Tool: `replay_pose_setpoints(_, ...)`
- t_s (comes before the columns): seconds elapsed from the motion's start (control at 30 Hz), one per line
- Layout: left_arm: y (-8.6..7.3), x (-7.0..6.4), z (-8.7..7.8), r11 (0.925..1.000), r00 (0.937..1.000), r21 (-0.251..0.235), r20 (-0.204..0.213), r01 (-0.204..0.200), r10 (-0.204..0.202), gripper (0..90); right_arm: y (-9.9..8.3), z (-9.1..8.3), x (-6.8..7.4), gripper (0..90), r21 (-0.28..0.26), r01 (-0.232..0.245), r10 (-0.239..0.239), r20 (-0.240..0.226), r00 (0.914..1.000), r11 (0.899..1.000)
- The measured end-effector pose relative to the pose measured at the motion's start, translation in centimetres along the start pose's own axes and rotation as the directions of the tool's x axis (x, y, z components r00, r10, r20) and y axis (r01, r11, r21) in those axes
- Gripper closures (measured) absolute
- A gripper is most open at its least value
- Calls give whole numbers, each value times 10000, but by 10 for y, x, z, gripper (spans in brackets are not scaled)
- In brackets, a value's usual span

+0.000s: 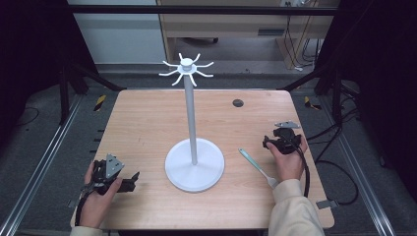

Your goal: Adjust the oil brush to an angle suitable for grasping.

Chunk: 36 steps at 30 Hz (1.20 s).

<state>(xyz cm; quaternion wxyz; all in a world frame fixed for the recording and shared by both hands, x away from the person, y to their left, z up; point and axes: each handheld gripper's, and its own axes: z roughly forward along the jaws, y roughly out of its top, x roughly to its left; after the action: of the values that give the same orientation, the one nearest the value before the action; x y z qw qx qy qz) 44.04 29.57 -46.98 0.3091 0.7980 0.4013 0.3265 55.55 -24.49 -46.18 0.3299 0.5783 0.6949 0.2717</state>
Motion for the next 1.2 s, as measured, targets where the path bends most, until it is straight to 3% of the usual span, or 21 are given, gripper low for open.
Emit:
replay_pose_setpoints(0.17, 1, 0, 0, 9999, 9999, -80, -129, 86, -87, 24, 3, -3, 8, 300, 76, 219, -218, -147, 9997, 9997)
replay_pose_setpoints(0.2, 1, 0, 0, 9999, 9998, -103, -171, 109, -110, 24, 4, -4, 15, 339, 68, 570, -569, -221, 9981, 9984)
replay_pose_setpoints(0.33, 1, 0, 0, 9999, 9997, -110, -188, 133, -135, 24, 4, -4, 24, 425, 184, 1080, -1070, -488, 9931, 9940)
replay_pose_setpoints(0.37, 1, 0, -1, 9999, 9997, -122, -208, 118, -121, 24, 4, -5, 32, 475, 249, 1349, -1324, -830, 9877, 9905)
replay_pose_setpoints(0.4, 1, 0, -1, 9998, 9997, -123, -232, 122, -125, 24, 4, -5, 34, 536, 242, 1476, -1448, -935, 9850, 9887)
replay_pose_setpoints(0.43, 1, 0, -1, 9998, 9997, -123, -232, 122, -125, 24, 4, -5, 34, 536, 242, 1476, -1448, -935, 9850, 9887)
replay_pose_setpoints(0.47, 1, 0, 0, 9999, 9996, -98, -236, 133, -135, 24, 4, -4, 40, 618, 239, 1826, -1780, -1313, 9752, 9829)
replay_pose_setpoints(0.53, 1, 0, 0, 9999, 9996, -91, -242, 126, -128, 24, 4, -4, 45, 690, 289, 1961, -1890, -1625, 9684, 9802)
replay_pose_setpoints(0.57, 1, 0, 0, 9999, 9996, -91, -242, 126, -128, 24, 4, -4, 45, 690, 289, 1961, -1890, -1625, 9684, 9802)
replay_pose_setpoints(0.63, 1, 0, 0, 9999, 9997, -82, -222, 134, -136, 24, 3, -3, 50, 767, 325, 2208, -2099, -2028, 9565, 9748)
replay_pose_setpoints(0.7, 1, -1, 0, 9999, 9997, -75, -205, 136, -137, 24, 2, -3, 51, 790, 356, 2273, -2147, -2147, 9528, 9732)
replay_pose_setpoints(0.73, 1, -1, 0, 9999, 9997, -74, -208, 126, -127, 24, 1, -3, 53, 832, 366, 2406, -2256, -2358, 9452, 9699)
replay_pose_setpoints(0.9, 1, 0, 0, 9999, 9997, -31, -218, 107, -108, 24, -1, 0, 57, 885, 567, 2466, -2205, -2895, 9315, 9675)
replay_pose_setpoints(1.07, 1, -1, 1, 10000, 9998, 20, -153, 82, -82, 24, -3, 3, 58, 890, 799, 2540, -2194, -3025, 9276, 9639)
replay_pose_setpoints(1.1, 1, -2, 1, 10000, 9999, 25, -147, 74, -73, 24, -5, 5, 60, 893, 871, 2574, -2177, -3200, 9221, 9624)
replay_pose_setpoints(1.2, 1, -1, 1, 10000, 9999, 11, -138, 71, -71, 24, -5, 6, 63, 898, 941, 2728, -2293, -3258, 9172, 9575)
